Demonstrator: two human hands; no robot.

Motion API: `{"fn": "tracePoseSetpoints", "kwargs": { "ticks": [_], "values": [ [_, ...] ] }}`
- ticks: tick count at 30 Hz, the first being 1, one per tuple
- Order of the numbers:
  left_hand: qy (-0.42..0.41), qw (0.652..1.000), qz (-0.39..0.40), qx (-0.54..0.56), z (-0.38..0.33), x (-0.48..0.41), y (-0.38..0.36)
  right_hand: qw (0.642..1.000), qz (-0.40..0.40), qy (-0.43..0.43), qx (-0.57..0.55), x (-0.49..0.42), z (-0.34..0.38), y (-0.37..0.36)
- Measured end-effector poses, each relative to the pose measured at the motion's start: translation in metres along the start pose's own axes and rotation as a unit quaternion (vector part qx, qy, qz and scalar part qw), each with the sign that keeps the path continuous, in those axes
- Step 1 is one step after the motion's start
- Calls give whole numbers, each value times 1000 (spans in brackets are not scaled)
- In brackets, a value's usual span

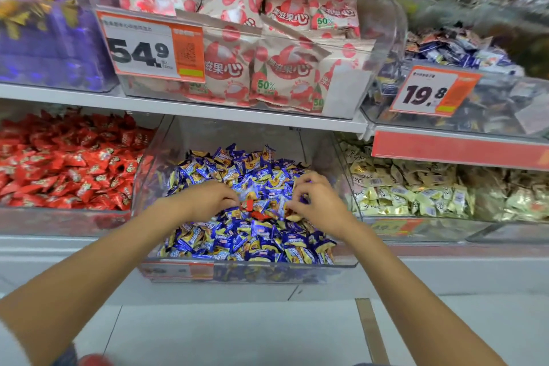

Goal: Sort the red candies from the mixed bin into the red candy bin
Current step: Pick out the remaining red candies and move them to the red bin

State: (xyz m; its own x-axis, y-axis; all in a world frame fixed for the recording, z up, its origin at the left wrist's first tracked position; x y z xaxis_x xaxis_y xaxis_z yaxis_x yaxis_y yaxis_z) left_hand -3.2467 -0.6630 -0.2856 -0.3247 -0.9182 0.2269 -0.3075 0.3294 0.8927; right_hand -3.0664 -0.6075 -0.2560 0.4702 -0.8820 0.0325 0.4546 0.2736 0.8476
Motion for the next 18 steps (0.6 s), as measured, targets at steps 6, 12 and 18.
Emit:
{"fn": "tracePoseSetpoints", "kwargs": {
  "ticks": [6,12,18],
  "values": [
    [-2,989,-149,-13,-3,-2,25,964,7,-41,-263,6,8,14],
    [38,995,-94,-7,1,-24,-4,903,83,-60,-417,10,9,9],
    [35,997,-36,-56,10,-17,-1,996,57,-27,-64,-1,5,-19]
  ]
}}
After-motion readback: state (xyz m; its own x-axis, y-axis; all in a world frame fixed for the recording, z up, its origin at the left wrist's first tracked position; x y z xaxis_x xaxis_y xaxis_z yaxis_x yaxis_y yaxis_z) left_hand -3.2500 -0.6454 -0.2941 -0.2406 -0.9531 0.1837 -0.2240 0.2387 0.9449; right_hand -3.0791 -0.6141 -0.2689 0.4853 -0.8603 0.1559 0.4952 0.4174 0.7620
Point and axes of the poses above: each hand's wrist, its own x-axis away from the middle knuckle, its own y-axis out of the back of the hand, z = x × y, the point moved 8 cm from there along -x, towards the middle knuckle, and after that the axes turned 9 degrees about -y, right-handed, at the moved point
